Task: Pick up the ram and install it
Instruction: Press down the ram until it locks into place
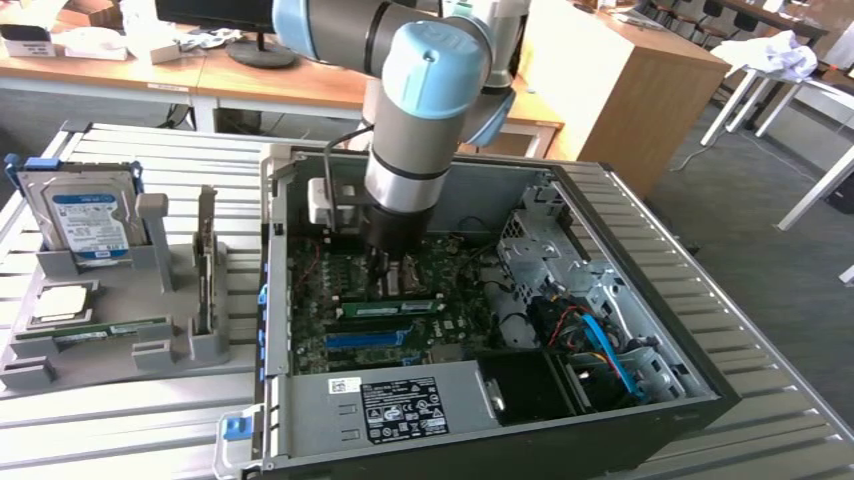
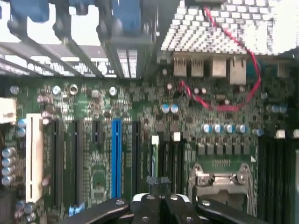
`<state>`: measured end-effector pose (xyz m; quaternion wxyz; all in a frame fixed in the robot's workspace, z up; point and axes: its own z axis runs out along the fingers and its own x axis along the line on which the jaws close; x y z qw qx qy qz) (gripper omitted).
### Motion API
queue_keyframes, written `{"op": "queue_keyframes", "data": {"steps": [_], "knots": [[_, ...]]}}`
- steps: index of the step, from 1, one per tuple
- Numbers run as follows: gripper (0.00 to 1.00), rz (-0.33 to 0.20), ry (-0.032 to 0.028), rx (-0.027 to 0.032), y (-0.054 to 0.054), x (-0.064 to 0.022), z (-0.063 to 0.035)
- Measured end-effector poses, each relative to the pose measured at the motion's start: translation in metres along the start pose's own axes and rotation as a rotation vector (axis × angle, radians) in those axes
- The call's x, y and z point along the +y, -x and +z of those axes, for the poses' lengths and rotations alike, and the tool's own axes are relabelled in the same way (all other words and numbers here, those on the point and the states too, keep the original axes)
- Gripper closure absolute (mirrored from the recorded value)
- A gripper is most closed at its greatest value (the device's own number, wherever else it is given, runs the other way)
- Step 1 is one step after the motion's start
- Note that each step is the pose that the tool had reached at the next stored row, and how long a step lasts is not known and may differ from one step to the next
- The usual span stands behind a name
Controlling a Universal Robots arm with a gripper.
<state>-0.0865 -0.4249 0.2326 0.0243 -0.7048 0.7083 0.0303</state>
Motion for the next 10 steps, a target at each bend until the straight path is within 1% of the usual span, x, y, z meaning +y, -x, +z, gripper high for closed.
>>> {"op": "queue_keyframes", "data": {"steps": [3,6,7,10], "knots": [[0.89,0.000,0.0051,-0.0057,0.000,-0.0128,-0.0001],[0.89,0.001,0.0097,-0.0141,0.001,-0.0256,-0.0001],[0.89,0.001,0.0110,-0.0176,0.001,-0.0289,-0.0002],[0.89,0.000,0.0113,-0.0262,0.002,-0.0339,-0.0002]]}}
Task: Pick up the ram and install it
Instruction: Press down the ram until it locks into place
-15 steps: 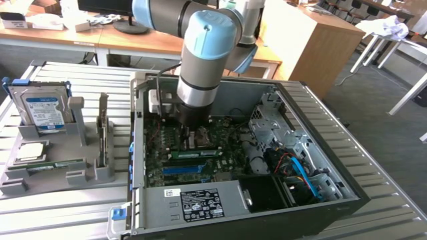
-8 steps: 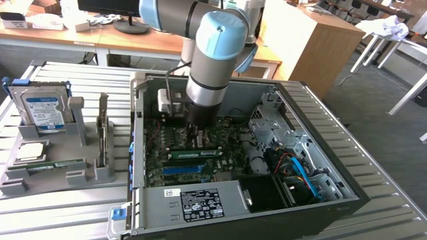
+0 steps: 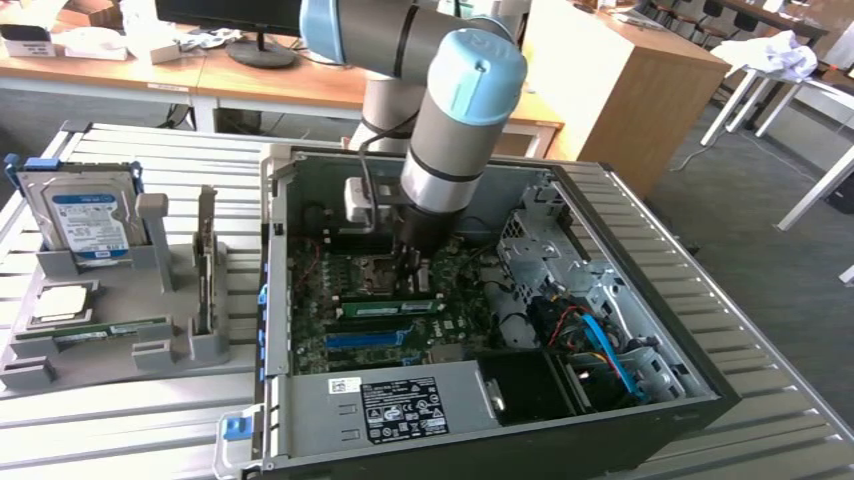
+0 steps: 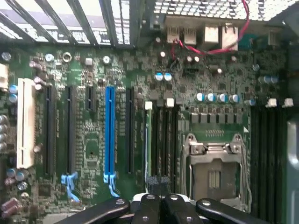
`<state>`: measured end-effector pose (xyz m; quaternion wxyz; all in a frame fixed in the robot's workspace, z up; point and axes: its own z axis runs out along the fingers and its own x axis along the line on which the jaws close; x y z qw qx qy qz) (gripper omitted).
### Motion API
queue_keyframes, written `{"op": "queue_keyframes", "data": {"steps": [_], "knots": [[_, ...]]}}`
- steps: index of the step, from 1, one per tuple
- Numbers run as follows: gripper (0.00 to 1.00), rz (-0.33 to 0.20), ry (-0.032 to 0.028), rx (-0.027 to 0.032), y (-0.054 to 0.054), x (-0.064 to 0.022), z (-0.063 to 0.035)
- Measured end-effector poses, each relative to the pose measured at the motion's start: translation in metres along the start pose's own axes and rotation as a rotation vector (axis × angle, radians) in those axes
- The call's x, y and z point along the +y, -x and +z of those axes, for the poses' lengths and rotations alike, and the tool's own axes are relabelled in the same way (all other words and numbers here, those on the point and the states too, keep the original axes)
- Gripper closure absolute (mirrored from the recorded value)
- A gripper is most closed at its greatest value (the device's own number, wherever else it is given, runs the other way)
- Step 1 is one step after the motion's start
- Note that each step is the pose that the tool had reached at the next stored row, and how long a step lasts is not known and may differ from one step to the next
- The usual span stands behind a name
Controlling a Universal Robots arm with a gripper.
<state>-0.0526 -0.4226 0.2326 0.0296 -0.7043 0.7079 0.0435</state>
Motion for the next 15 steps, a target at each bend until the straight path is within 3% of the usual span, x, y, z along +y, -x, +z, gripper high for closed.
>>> {"op": "queue_keyframes", "data": {"steps": [8,9,14,15], "knots": [[0.89,0.000,0.0007,-0.0010,0.001,-0.0084,-0.0029],[0.89,0.000,0.0013,0.0097,0.001,-0.0101,-0.0032],[0.89,0.002,0.0023,0.0979,0.001,-0.0158,-0.0033],[0.89,0.002,0.0039,0.1005,0.001,-0.0168,-0.0034]]}}
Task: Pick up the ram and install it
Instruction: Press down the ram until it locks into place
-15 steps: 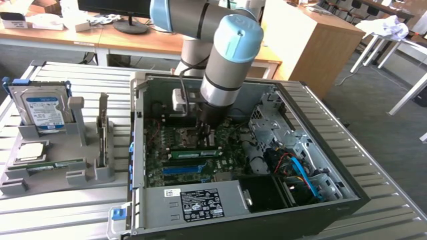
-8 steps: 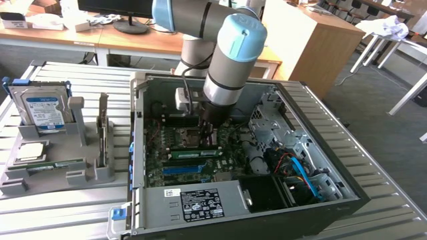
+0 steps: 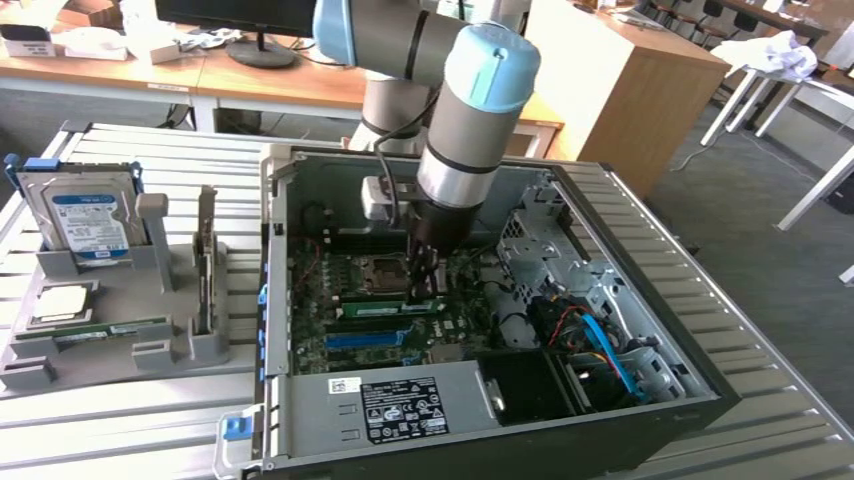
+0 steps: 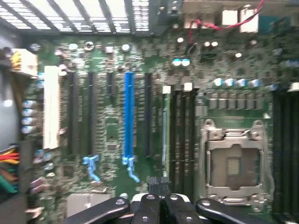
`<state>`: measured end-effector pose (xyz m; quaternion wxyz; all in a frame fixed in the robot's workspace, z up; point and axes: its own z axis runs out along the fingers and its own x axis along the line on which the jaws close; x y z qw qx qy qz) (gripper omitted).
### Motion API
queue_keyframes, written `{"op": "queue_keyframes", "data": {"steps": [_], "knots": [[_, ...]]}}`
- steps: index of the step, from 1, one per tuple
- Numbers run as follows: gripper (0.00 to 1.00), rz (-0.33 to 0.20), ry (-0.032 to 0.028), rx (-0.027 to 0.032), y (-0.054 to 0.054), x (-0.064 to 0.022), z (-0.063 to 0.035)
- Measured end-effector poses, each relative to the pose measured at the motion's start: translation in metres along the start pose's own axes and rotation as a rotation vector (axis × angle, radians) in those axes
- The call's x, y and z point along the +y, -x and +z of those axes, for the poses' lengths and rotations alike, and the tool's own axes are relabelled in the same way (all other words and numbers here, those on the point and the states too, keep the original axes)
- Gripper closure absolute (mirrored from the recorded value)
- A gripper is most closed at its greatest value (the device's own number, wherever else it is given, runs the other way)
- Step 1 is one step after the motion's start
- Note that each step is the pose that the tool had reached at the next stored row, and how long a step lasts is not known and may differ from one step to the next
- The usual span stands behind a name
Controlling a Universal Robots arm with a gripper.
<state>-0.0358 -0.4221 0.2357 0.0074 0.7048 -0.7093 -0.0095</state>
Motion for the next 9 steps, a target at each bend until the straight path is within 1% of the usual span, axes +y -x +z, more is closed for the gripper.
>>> {"op": "queue_keyframes", "data": {"steps": [1,3,5,6,7,9], "knots": [[0.89,0.000,0.0014,-0.0012,0.000,-0.0011,0.0000],[0.89,0.000,0.0060,-0.0078,0.000,-0.0053,-0.0004],[0.89,0.000,0.0124,-0.0131,0.000,-0.0105,-0.0006],[0.89,0.000,0.0150,-0.0143,0.000,-0.0135,-0.0009],[0.89,-0.001,0.0163,-0.0144,0.000,-0.0158,-0.0014],[0.89,0.000,0.0170,-0.0144,0.000,-0.0190,-0.0038]]}}
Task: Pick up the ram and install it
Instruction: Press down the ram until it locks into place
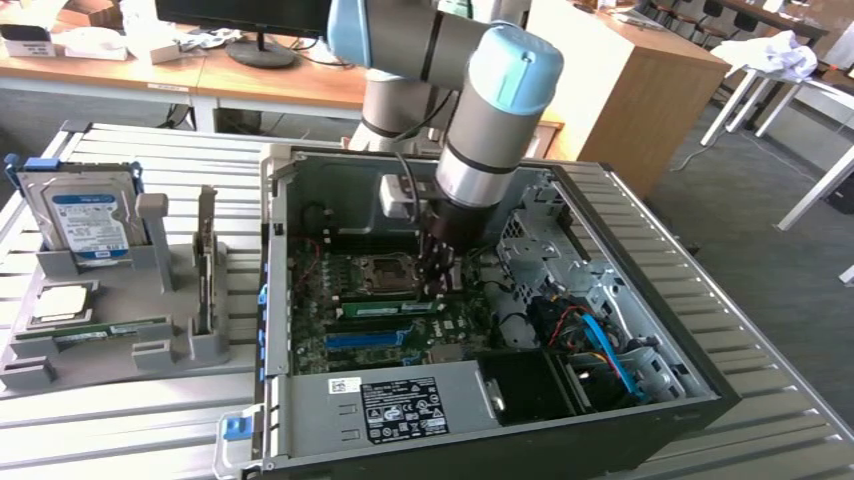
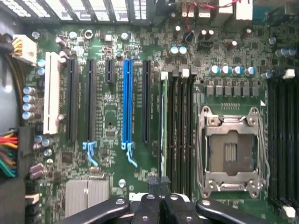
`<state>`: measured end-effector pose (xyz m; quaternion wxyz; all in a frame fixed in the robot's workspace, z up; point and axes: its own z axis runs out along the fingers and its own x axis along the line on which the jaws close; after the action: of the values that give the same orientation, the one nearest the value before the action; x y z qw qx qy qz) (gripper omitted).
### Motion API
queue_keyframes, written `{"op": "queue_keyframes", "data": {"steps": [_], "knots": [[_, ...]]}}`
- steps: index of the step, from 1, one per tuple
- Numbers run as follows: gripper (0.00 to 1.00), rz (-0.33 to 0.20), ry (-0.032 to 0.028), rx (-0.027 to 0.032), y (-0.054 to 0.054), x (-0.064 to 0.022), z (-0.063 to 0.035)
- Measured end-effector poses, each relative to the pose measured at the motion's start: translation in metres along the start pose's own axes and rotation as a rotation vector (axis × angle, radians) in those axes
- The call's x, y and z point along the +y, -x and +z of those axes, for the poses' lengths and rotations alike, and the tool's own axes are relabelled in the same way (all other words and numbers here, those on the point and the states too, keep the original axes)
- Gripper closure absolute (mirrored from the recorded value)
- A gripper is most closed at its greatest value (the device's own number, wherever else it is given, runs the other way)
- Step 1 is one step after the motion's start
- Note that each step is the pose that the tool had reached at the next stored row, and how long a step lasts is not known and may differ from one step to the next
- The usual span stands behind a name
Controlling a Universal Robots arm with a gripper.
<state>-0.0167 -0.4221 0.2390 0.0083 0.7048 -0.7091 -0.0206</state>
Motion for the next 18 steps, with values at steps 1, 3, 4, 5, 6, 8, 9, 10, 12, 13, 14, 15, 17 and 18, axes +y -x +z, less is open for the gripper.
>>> {"op": "queue_keyframes", "data": {"steps": [1,3,4,5,6,8,9,10,12,13,14,15,17,18], "knots": [[0.89,0.000,0.0001,0.0000,0.000,-0.0011,-0.0017],[0.89,0.000,0.0002,-0.0001,0.000,-0.0028,-0.0055],[0.89,0.000,0.0002,0.0000,0.000,-0.0039,-0.0074],[0.89,0.000,0.0003,-0.0001,0.000,-0.0050,-0.0089],[0.89,0.000,0.0006,-0.0001,0.000,-0.0065,-0.0103],[0.89,0.000,0.0021,-0.0001,0.000,-0.0103,-0.0121],[0.89,0.000,0.0030,-0.0001,0.000,-0.0123,-0.0129],[0.89,0.000,0.0040,-0.0001,0.000,-0.0146,-0.0135],[0.89,0.000,0.0061,-0.0001,0.000,-0.0193,-0.0146],[0.89,0.000,0.0072,0.0000,0.000,-0.0217,-0.0151],[0.89,0.000,0.0083,0.0000,0.000,-0.0242,-0.0157],[0.89,0.000,0.0091,0.0000,0.000,-0.0265,-0.0165],[0.89,0.000,0.0104,0.0000,0.001,-0.0307,-0.0181],[0.89,0.000,0.0108,0.0000,0.001,-0.0327,-0.0189]]}}
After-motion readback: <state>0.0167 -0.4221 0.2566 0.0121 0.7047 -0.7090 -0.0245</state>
